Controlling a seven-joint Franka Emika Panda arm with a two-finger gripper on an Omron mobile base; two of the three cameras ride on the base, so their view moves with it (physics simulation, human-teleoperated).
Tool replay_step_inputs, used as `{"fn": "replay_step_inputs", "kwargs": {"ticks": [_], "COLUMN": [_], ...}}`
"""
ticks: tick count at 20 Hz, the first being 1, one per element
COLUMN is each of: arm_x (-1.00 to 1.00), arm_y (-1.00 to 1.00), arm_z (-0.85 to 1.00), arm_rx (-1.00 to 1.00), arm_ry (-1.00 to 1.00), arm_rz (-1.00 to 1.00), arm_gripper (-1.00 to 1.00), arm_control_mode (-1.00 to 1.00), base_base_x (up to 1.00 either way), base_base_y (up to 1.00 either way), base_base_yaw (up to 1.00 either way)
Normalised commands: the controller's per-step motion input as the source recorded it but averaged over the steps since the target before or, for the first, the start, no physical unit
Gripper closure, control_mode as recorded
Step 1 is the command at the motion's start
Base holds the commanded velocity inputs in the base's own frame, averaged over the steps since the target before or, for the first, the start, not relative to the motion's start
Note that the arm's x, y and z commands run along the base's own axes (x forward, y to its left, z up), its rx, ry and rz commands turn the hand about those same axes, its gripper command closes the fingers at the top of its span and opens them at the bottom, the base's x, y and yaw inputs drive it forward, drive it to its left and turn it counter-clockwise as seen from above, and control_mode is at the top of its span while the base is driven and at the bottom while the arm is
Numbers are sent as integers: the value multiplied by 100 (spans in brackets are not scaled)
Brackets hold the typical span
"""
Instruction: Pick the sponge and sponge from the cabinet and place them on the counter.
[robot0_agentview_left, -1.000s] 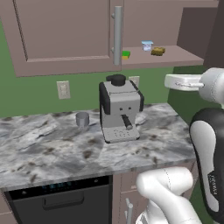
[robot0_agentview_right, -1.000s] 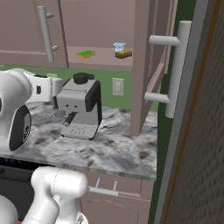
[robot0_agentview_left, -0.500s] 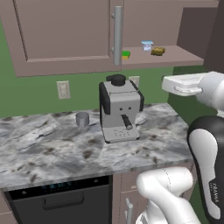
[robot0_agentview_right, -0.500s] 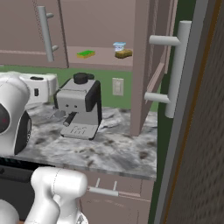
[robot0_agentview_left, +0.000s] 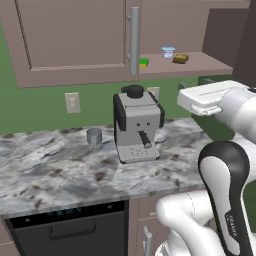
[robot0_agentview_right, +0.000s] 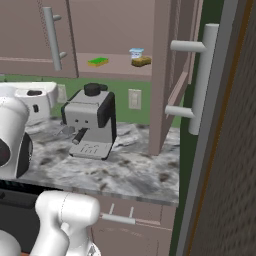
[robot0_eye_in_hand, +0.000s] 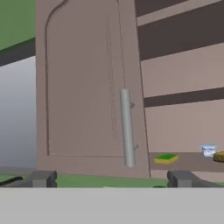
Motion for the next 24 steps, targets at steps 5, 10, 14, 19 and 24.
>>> {"fn": "replay_step_inputs", "kwargs": {"ticks": [5,10,14,19,24], "arm_x": [3,10,18,24,29], "arm_y": [12,8,6,6,6], "arm_z": [14,15,12,7,0], "arm_rx": [0,0,0,0,0], "arm_ry": [-5,-1,0,0,0], "arm_rz": [0,0,0,0,0], "arm_gripper": [-100,-100,-100,-100,-100], "arm_control_mode": [-100,-100,-100,-100,-100], "base_base_x": [0,0,0,0,0], "base_base_y": [0,0,0,0,0], "base_base_yaw": [0,0,0,0,0]}}
